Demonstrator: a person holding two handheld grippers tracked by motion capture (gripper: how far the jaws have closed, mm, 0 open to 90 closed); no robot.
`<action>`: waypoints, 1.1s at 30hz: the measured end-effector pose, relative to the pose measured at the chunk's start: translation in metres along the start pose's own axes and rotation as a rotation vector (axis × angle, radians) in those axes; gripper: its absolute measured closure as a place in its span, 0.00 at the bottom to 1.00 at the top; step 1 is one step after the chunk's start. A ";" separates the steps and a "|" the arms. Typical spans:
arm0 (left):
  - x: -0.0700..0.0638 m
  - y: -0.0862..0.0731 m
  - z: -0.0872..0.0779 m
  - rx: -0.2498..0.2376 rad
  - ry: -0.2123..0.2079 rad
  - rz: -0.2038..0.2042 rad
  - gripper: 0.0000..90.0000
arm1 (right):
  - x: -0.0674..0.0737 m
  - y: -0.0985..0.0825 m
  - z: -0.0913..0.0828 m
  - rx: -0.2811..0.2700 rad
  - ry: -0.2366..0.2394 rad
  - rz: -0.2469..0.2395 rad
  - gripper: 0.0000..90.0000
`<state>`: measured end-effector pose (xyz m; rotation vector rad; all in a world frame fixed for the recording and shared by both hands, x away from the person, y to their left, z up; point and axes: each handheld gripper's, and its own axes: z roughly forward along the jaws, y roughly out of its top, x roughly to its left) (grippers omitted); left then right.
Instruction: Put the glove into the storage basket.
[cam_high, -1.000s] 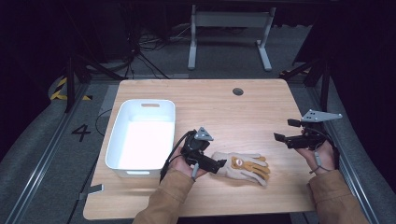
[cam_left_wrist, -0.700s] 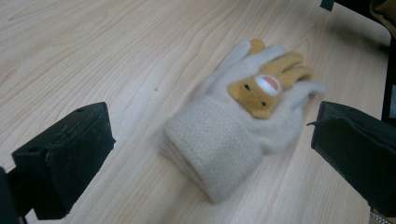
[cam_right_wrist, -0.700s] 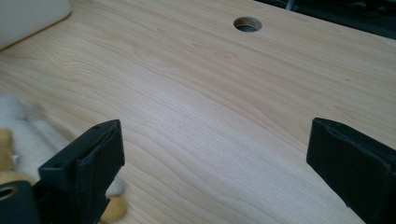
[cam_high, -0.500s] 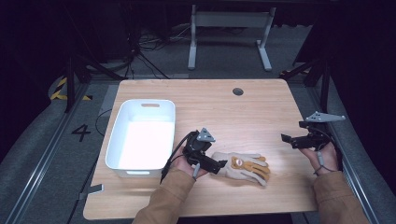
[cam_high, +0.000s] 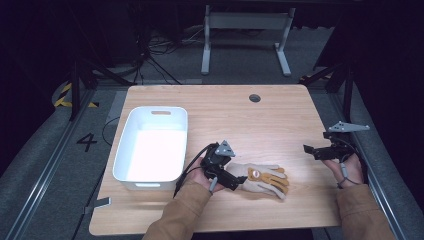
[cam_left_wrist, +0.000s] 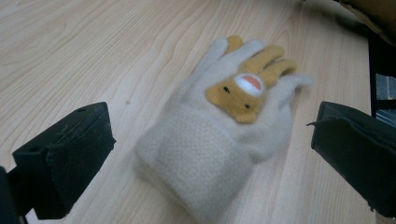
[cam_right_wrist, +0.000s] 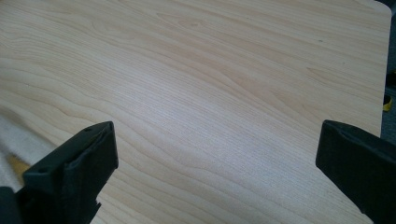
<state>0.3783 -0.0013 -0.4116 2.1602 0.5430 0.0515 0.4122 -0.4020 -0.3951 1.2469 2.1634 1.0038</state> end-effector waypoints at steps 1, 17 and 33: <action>0.000 0.000 0.000 0.000 0.000 0.000 0.00 | 0.000 0.000 0.000 0.000 0.000 0.000 0.00; 0.011 -0.004 0.029 0.035 -0.162 0.115 0.00 | 0.000 -0.003 0.001 0.008 0.072 0.001 0.00; 0.021 -0.005 0.057 0.172 -0.138 0.124 0.00 | 0.002 -0.008 0.006 0.036 0.138 0.009 0.00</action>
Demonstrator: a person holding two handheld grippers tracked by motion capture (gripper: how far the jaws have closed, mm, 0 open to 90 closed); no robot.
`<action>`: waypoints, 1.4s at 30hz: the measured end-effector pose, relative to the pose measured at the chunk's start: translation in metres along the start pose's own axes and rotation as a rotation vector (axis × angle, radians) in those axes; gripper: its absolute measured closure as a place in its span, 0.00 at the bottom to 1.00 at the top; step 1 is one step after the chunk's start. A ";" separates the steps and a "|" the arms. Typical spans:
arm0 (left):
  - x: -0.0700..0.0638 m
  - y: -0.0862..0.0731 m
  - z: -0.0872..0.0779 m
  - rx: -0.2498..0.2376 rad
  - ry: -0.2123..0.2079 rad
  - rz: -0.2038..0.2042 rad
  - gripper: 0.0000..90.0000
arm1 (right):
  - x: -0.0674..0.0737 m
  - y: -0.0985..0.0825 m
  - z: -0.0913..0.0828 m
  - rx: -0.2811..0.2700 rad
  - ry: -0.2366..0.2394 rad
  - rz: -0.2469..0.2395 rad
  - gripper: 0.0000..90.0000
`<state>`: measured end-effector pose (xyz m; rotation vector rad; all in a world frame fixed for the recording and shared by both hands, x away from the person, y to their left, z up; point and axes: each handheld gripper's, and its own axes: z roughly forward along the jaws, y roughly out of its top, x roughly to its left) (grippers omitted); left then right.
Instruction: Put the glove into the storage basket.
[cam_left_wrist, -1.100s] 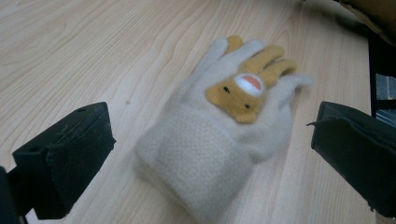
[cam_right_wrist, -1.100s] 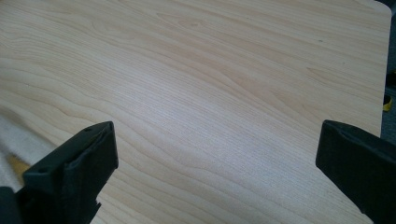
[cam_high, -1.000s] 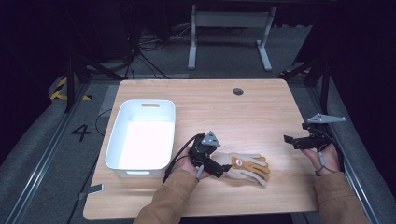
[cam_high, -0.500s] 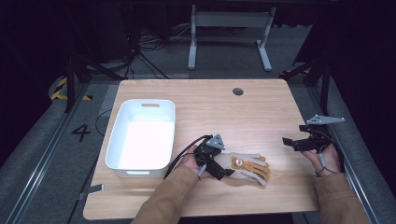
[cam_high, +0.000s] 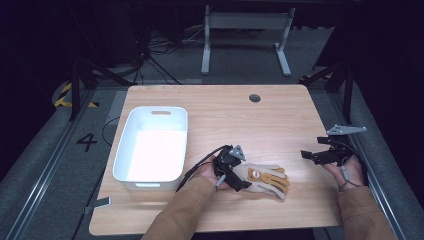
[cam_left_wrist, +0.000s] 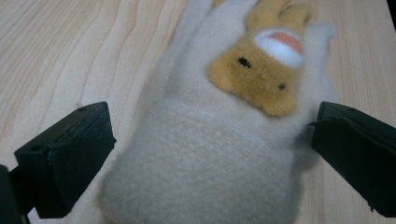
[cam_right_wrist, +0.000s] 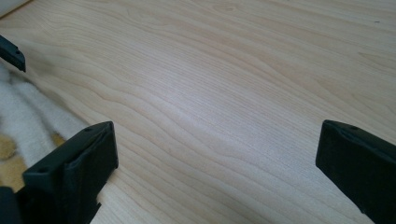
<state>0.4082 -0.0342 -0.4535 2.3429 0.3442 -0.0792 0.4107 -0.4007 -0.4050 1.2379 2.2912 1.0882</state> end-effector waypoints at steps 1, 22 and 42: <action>0.000 0.000 0.001 0.001 -0.002 0.006 0.00 | 0.001 0.000 0.001 0.002 0.001 0.002 0.00; -0.012 0.004 0.017 0.098 0.026 0.027 0.00 | 0.001 -0.001 0.005 0.033 0.043 0.000 0.00; -0.030 0.012 0.016 0.130 0.122 0.101 0.66 | 0.003 0.000 0.006 0.040 0.038 -0.008 0.03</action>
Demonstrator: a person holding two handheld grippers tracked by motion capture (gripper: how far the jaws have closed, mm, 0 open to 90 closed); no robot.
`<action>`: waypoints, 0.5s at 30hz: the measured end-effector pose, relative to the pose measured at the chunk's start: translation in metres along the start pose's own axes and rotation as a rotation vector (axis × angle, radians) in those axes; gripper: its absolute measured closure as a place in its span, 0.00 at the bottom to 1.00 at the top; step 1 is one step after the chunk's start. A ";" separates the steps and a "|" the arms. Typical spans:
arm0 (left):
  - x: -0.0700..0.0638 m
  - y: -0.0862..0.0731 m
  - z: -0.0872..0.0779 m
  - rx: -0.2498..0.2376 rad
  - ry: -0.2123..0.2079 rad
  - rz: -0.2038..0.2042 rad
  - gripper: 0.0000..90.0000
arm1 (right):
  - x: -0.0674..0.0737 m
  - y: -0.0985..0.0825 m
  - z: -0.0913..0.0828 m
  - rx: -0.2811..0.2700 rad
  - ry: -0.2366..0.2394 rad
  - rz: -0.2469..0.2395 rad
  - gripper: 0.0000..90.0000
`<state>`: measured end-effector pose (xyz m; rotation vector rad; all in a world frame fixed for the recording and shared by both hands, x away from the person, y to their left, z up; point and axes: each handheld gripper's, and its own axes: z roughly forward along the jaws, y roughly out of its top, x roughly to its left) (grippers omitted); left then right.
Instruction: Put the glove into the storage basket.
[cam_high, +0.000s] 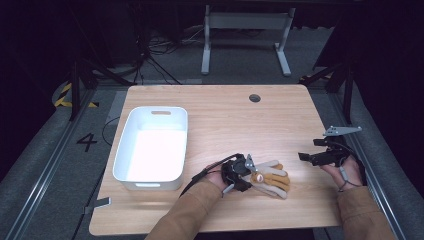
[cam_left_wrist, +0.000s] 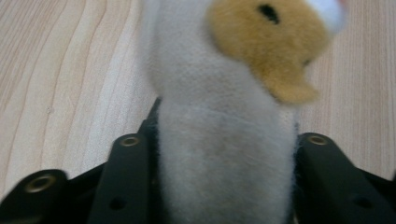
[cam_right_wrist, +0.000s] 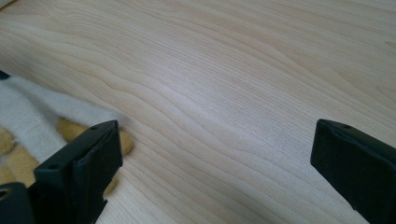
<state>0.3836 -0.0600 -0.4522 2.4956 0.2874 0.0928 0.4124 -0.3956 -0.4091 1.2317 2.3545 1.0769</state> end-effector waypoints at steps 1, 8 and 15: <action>0.001 0.001 -0.001 0.010 0.007 -0.006 0.70 | 0.000 0.000 0.000 -0.001 -0.003 -0.001 0.04; -0.001 0.005 -0.002 0.046 0.013 -0.036 0.78 | 0.001 0.001 -0.002 -0.007 -0.009 -0.007 0.05; 0.001 0.004 -0.003 0.042 -0.005 -0.061 0.78 | -0.001 0.000 -0.002 -0.007 -0.018 -0.004 0.06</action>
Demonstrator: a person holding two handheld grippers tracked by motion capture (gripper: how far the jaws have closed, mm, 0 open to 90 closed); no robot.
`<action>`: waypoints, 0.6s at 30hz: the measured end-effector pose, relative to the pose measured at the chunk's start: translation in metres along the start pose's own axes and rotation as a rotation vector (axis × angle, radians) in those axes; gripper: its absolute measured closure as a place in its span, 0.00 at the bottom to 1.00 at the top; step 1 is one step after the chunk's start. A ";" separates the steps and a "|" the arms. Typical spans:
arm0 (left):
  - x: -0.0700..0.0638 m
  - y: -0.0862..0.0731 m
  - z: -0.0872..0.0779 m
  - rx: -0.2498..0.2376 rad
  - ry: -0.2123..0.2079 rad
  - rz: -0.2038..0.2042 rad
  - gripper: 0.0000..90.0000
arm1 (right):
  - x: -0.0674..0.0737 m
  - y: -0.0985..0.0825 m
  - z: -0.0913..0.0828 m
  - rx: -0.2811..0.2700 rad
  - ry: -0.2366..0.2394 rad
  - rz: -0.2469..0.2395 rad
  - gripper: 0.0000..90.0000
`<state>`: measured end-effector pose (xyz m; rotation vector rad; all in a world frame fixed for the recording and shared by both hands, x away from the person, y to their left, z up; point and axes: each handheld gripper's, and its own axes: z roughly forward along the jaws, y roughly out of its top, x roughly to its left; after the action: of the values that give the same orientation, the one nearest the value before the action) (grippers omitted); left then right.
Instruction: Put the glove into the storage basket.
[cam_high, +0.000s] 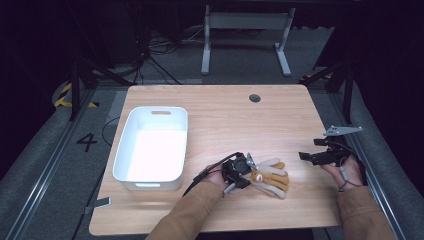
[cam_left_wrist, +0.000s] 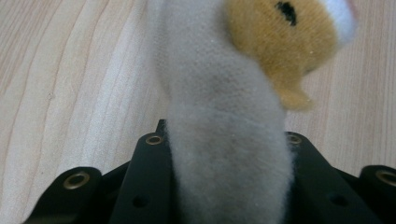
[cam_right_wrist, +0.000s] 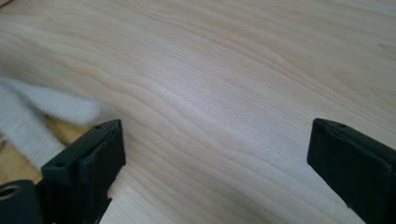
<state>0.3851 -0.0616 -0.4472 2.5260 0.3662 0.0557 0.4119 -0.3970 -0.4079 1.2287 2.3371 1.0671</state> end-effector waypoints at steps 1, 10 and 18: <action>0.001 0.000 0.000 0.003 -0.008 -0.003 0.78 | 0.000 0.000 0.000 -0.001 -0.003 0.002 0.07; 0.001 0.001 -0.002 -0.003 0.010 -0.030 0.76 | 0.001 -0.001 -0.002 -0.007 -0.008 -0.021 0.08; 0.000 0.004 -0.018 -0.039 0.000 -0.059 0.77 | -0.002 0.000 -0.002 -0.009 0.021 0.018 0.08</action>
<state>0.3837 -0.0552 -0.4298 2.4754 0.4357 0.0389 0.4115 -0.4000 -0.4067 1.2430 2.3382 1.1006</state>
